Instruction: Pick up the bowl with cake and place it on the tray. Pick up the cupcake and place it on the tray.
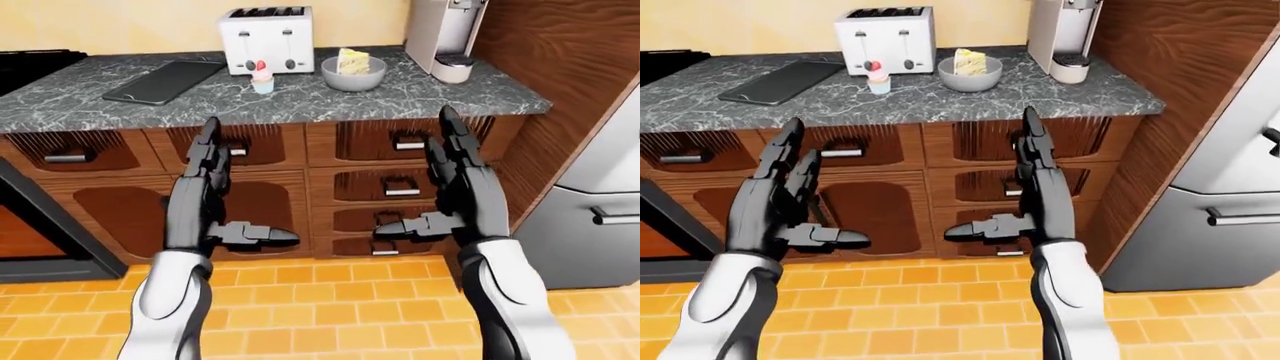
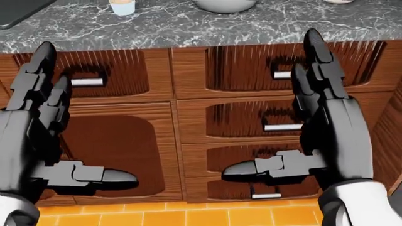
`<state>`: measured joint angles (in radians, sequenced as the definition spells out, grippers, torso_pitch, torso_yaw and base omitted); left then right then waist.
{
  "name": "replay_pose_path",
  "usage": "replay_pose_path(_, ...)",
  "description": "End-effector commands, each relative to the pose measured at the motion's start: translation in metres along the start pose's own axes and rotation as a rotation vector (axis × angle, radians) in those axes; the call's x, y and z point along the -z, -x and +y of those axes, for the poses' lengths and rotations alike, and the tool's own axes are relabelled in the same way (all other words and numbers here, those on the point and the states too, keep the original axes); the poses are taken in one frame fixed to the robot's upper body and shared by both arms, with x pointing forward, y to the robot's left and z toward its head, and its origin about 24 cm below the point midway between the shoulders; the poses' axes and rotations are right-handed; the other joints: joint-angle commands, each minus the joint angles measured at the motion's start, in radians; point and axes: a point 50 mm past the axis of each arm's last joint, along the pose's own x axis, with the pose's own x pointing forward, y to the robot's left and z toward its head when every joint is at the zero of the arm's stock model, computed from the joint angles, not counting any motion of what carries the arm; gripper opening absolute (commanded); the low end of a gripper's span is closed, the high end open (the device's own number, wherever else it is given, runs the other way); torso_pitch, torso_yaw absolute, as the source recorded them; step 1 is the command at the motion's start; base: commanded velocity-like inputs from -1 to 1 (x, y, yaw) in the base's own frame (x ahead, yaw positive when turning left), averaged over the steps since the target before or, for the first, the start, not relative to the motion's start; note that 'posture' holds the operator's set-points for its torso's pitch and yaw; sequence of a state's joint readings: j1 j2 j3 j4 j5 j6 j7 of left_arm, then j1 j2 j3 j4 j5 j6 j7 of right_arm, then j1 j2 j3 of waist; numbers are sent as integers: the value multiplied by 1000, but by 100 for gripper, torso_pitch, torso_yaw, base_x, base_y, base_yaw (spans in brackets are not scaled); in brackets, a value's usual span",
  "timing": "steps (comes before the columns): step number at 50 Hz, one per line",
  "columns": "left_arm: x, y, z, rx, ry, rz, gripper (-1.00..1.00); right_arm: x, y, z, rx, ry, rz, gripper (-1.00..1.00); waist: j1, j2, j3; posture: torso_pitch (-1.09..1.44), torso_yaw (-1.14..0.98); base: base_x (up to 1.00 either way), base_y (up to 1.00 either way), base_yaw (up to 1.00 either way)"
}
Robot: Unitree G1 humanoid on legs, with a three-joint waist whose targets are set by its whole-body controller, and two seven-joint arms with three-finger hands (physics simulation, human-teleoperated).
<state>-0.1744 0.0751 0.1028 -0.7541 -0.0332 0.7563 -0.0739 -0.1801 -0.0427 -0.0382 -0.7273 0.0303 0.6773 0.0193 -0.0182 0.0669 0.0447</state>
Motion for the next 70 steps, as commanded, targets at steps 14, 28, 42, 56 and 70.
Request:
replay_pose_path(14,-20,5,8,-30,-8,-80,100,-15,7,7,-47,-11,-83,100,52,-96,-24,0,0,44,0,0)
replay_pose_path(28,-27,8,10,-25,-18,-87,100,-17,9,8,-76,-31,-101,100,10,1,-35,0,0,18,0,0)
replay_pose_path(42,-26,11,13,-37,-10,-91,100,-30,13,4,-79,-41,-135,100,46,-121,-28,0,0,5,0,0)
replay_pose_path(56,-29,12,13,-31,-9,-102,100,-37,14,4,-76,-46,-150,100,30,-68,-48,0,0,0,0,0)
replay_pose_path(70,-24,10,10,-19,-3,-91,100,-36,14,1,-53,-70,-177,100,20,33,-26,0,0,0,13,44)
